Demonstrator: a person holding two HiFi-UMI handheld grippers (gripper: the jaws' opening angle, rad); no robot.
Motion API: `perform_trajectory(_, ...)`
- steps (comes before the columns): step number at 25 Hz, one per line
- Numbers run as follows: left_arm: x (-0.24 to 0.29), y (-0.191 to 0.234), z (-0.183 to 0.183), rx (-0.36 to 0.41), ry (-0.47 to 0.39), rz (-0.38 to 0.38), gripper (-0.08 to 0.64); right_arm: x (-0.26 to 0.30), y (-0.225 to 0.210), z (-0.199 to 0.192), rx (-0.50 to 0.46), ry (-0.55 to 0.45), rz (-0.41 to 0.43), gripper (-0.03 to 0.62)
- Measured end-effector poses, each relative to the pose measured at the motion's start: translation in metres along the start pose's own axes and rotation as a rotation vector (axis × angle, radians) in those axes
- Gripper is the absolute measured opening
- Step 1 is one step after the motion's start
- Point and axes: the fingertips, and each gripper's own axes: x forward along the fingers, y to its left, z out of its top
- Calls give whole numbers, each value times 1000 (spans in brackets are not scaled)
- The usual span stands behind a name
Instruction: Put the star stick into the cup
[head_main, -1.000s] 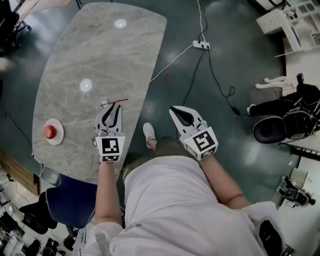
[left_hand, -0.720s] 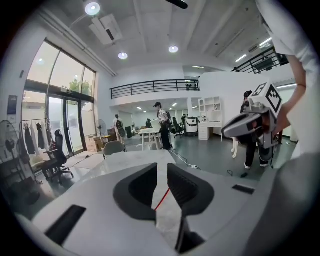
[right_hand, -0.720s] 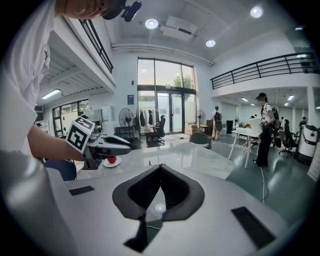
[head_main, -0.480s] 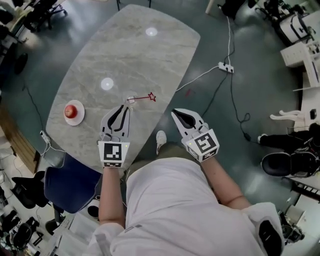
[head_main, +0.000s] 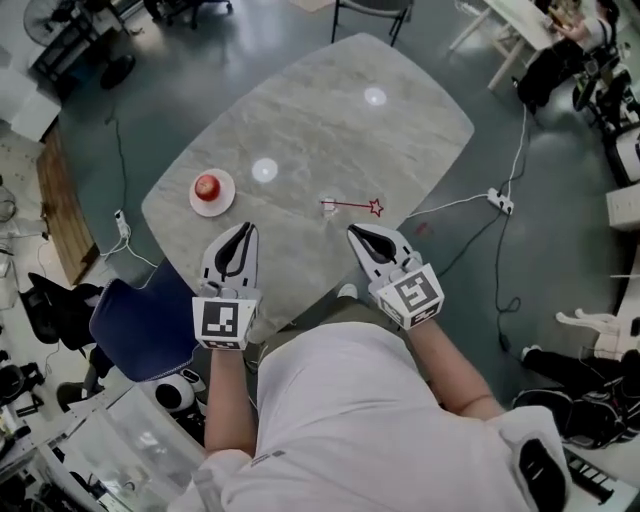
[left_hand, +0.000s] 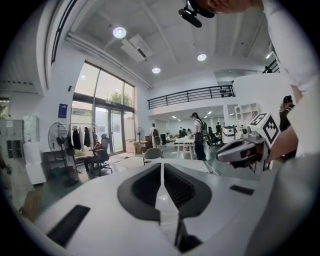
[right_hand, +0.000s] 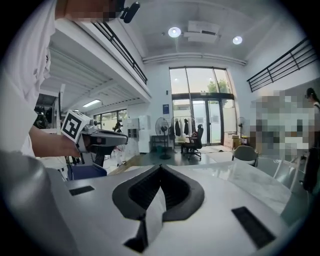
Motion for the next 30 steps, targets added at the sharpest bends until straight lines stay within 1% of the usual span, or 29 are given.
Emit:
perform_trajectory(6, -50, 38, -5, -40, -9, 146, 6, 35, 39, 29, -45, -25, 144, 12)
perform_trajectory(13, -103, 71, -8, -72, -40, 276, 3, 65, 86, 57, -104, -65, 286, 12)
perform_trajectory(18, -130, 83, -10, -77, -49, 327, 4, 78, 111, 72, -138, -84, 342, 12)
perform_trajectory(21, -142, 86, -9, -85, -67, 343, 3, 84, 123, 80, -157, -105, 365, 12)
perform_trajectory(25, -154, 89, -6, -97, -81, 356, 5, 89, 135, 87, -162, -131, 372, 12)
perform_trajectory(30, -165, 98, -13, -77, -84, 367, 5, 95, 151, 88, -204, -148, 383, 12)
